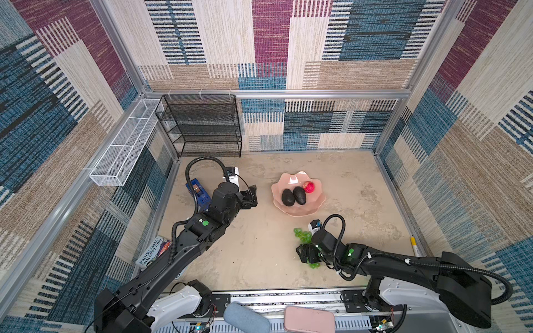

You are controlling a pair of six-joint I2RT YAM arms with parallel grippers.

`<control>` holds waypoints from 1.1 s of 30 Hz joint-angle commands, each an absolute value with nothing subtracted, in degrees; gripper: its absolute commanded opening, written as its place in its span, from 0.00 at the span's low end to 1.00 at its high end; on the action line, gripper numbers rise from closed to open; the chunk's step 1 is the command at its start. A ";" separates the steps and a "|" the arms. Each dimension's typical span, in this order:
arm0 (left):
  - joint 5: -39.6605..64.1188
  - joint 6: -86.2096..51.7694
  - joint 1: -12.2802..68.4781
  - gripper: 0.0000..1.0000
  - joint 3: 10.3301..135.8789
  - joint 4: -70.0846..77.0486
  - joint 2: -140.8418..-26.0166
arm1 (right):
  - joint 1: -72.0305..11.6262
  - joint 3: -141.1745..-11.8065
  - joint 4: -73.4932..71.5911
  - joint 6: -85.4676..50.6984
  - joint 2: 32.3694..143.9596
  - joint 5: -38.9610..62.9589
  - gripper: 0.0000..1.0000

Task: Arrange fruit in a fruit bowl
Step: Pick up the fruit from the bottom-center of the table.

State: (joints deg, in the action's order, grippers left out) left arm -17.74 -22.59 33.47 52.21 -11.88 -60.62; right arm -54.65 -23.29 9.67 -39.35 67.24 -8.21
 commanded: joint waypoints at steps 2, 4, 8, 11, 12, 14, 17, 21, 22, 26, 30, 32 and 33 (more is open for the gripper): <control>-19.62 -23.20 33.05 0.91 51.00 -11.97 -59.44 | -55.19 -23.46 10.90 -41.74 69.56 -8.41 0.88; -19.86 -23.03 32.88 0.91 50.89 -12.36 -59.16 | -55.27 -23.41 11.03 -41.92 70.11 -8.91 0.82; -20.13 -22.69 32.52 0.91 50.59 -12.37 -58.34 | -55.37 -23.11 10.84 -42.27 70.25 -9.30 0.67; -20.04 -22.84 32.25 0.91 50.15 -12.18 -57.90 | -55.37 -23.04 10.79 -42.34 69.79 -9.62 0.57; -20.04 -23.00 32.16 0.91 50.06 -12.21 -57.77 | -55.37 -23.17 10.70 -42.49 69.49 -9.74 0.54; -19.95 -23.20 32.00 0.91 49.84 -12.45 -57.56 | -55.35 -23.11 10.28 -42.83 68.94 -10.19 0.48; -19.95 -23.46 31.89 0.91 48.94 -12.44 -56.88 | -55.37 -23.78 10.15 -42.80 68.25 -10.87 0.43; -20.04 -23.82 31.48 0.92 47.05 -11.45 -55.54 | -55.37 -25.49 11.06 -42.89 66.77 -11.99 0.39; -20.11 -23.81 31.34 0.92 46.85 -11.40 -55.21 | -55.37 -26.02 11.33 -42.82 65.98 -12.29 0.38; -20.21 -23.50 30.63 0.92 46.97 -12.48 -54.17 | -55.37 -29.46 15.29 -41.48 61.16 -14.75 0.35; -21.21 -23.27 30.20 0.92 46.46 -12.87 -52.51 | -54.86 -34.40 19.68 -38.34 56.05 -18.41 0.34; -21.52 -23.29 29.92 0.92 45.76 -12.74 -51.64 | -53.94 -37.19 21.09 -36.20 54.38 -19.48 0.34; -21.64 -23.29 29.81 0.92 45.54 -12.74 -51.31 | -53.44 -38.35 21.47 -35.23 53.87 -19.67 0.34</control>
State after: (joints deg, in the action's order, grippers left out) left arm -20.10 -23.00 30.11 46.09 -12.53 -52.05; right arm -54.17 -36.03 19.18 -38.54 55.13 -16.43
